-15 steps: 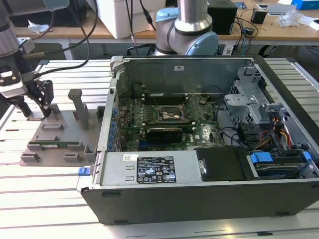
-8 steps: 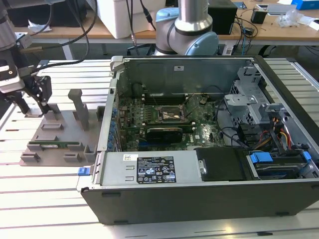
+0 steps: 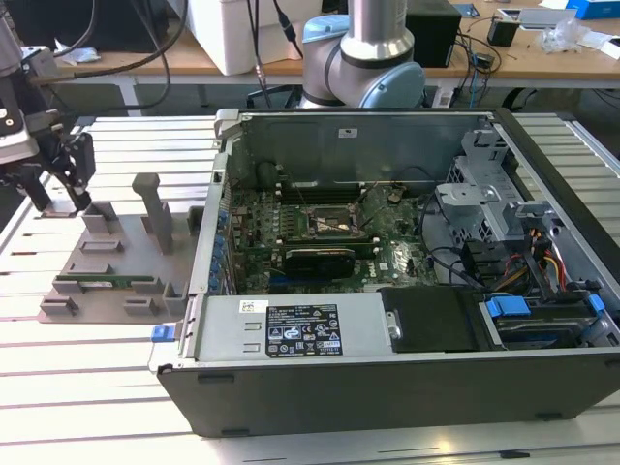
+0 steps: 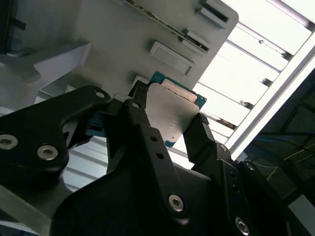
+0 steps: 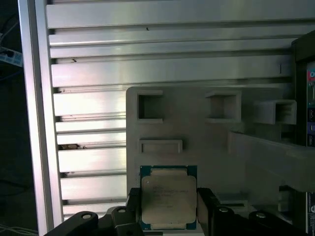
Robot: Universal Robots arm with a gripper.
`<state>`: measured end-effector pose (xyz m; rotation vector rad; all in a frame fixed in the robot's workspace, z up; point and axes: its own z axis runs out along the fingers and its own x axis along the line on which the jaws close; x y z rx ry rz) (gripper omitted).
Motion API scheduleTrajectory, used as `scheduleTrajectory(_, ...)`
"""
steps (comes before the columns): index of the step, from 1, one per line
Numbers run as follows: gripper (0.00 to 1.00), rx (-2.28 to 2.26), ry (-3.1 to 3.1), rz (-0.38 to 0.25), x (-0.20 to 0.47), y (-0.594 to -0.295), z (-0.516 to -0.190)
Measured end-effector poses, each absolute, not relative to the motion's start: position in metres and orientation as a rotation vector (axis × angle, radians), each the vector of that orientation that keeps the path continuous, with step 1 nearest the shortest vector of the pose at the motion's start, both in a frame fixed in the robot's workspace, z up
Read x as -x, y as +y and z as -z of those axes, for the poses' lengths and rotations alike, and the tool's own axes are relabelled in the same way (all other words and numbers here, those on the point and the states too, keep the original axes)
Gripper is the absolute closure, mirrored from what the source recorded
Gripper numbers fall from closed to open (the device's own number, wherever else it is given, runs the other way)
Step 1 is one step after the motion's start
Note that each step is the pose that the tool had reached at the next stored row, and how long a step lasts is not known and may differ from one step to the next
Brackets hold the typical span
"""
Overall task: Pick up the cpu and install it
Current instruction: 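Pick up the cpu and move it towards the insertion slot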
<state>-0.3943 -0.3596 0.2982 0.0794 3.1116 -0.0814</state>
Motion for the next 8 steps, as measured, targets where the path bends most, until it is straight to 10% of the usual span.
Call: scheduleTrajectory(8, 0.46, -0.079, 3.112, 0.082, 0.394, -0.359, -0.315)
